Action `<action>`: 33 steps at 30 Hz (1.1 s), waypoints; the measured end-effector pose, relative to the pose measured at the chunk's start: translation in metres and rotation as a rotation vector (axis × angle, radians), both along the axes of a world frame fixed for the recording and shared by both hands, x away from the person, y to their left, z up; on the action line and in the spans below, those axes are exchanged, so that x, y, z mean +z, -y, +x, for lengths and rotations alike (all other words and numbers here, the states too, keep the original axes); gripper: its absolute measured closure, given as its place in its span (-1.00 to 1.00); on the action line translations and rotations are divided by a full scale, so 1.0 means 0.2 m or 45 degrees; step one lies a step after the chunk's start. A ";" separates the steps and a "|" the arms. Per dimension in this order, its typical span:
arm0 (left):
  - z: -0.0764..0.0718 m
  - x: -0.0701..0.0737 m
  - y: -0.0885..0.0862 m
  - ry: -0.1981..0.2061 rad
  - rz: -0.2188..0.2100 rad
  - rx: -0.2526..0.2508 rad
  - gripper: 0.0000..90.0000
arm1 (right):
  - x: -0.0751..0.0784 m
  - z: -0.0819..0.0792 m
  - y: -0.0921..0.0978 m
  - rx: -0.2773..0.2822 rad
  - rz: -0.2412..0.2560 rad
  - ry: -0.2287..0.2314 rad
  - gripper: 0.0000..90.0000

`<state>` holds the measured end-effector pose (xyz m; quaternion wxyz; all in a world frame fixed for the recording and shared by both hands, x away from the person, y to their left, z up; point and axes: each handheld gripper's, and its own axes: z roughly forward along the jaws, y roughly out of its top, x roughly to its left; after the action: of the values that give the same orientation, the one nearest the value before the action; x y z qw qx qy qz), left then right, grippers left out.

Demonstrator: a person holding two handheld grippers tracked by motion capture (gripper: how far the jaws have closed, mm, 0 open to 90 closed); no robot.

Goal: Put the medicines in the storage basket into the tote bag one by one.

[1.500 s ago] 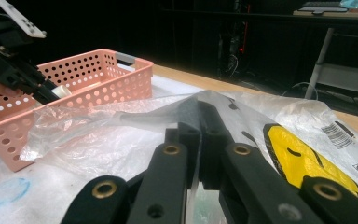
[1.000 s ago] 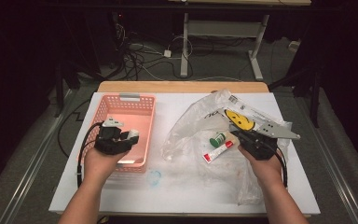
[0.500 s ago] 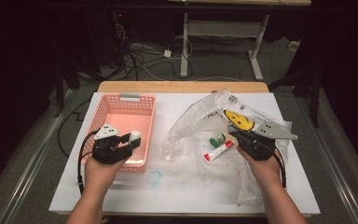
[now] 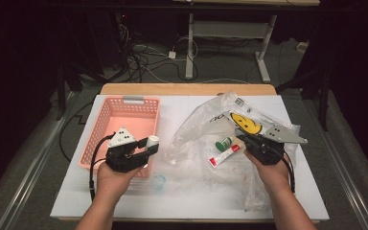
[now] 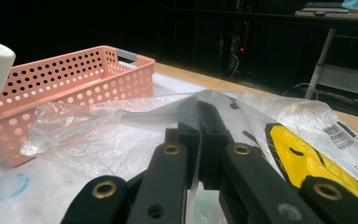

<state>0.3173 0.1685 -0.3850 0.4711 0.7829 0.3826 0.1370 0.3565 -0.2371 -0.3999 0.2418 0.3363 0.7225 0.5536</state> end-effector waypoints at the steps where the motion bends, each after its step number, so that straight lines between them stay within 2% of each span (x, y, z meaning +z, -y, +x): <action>1: 0.00 0.00 0.01 -0.002 -0.006 -0.012 0.29 | 0.00 0.00 0.00 -0.003 0.000 0.002 1.00; 3: 0.00 -0.01 0.04 -0.018 -0.023 -0.045 0.29 | 0.00 0.00 0.00 -0.003 0.000 0.003 1.00; 9: -0.01 -0.04 0.10 -0.029 -0.016 -0.085 0.29 | 0.00 0.00 0.00 0.001 0.000 0.003 1.00; 21: -0.03 -0.10 0.27 -0.003 0.016 -0.188 0.29 | 0.00 0.00 0.00 0.002 0.000 0.001 1.00; 33: 0.00 -0.16 0.48 -0.023 0.047 -0.267 0.29 | 0.00 0.00 0.01 -0.007 0.002 -0.001 1.00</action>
<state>0.3178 0.0723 -0.4168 0.4650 0.8283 0.3003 0.0870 0.3567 -0.2388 -0.3997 0.2428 0.3386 0.7213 0.5533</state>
